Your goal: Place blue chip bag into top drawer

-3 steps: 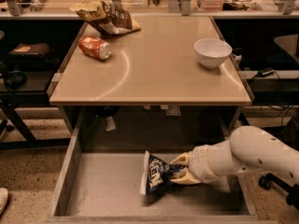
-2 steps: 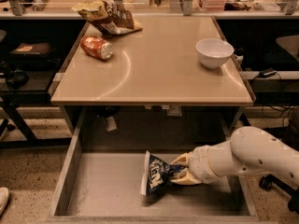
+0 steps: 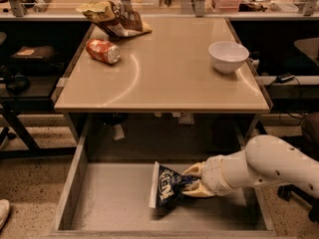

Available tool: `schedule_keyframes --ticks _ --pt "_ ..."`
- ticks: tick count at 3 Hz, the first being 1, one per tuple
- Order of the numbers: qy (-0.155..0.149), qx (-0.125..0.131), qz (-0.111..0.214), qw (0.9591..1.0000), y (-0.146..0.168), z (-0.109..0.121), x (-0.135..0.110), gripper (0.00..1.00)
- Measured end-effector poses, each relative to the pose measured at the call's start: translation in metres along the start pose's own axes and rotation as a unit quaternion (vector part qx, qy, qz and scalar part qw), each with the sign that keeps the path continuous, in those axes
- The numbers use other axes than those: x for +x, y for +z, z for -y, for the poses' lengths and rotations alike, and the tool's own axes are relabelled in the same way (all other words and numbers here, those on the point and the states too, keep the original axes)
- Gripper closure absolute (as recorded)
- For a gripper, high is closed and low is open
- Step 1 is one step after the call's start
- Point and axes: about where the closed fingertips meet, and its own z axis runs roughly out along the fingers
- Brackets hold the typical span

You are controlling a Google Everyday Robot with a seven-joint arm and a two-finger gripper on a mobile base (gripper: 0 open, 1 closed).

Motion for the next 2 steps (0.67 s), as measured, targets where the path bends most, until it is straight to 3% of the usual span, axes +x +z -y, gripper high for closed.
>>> schedule_keyframes --ticks 1,2 --pt "0.000 0.000 0.000 1.0000 0.0000 0.0000 0.0000 0.11" --pt "0.000 0.000 0.000 1.0000 0.0000 0.0000 0.0000 0.00"
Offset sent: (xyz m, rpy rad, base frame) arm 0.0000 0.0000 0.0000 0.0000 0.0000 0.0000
